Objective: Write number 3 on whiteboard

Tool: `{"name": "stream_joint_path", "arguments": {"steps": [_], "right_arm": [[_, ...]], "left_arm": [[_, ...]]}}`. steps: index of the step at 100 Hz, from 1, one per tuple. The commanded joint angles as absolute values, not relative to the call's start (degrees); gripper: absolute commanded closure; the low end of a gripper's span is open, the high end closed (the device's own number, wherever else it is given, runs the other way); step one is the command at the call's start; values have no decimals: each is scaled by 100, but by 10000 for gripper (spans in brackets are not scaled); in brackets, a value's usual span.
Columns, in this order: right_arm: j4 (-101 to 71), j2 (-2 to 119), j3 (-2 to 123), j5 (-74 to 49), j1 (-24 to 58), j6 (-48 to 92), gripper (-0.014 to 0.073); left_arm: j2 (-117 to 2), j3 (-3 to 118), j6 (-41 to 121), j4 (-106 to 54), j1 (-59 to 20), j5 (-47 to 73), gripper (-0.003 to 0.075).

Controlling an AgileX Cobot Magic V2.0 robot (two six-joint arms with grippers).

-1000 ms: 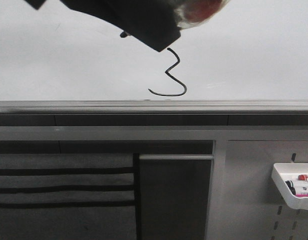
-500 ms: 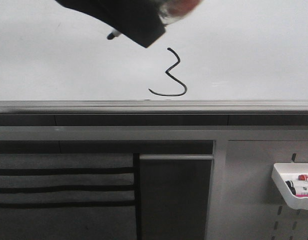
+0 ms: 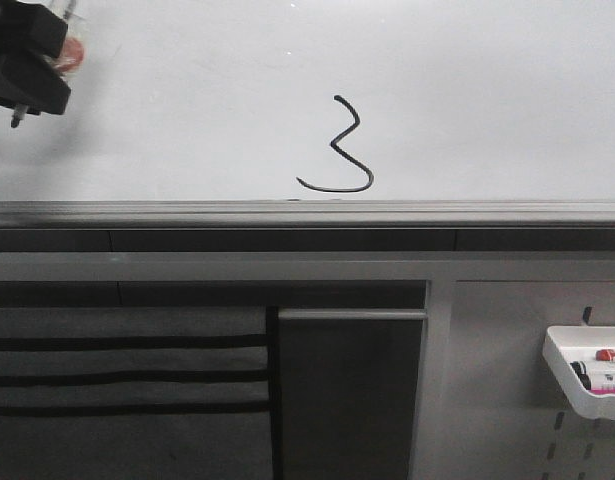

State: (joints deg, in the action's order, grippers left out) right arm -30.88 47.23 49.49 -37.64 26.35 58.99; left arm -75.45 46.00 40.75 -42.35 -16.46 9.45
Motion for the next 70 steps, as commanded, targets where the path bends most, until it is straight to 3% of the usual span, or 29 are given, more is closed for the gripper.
{"name": "stream_joint_path", "arguments": {"steps": [1,70], "right_arm": [[-3248,4689,5108,-3528,2597,5874,242],[-3438,4689,5108,-3528,2597,5874,242]], "left_arm": [[-7404,4665,4005,-4590,-1622,157,738],[-8123,4963,4016,-4921,-1996,-334,738]]}}
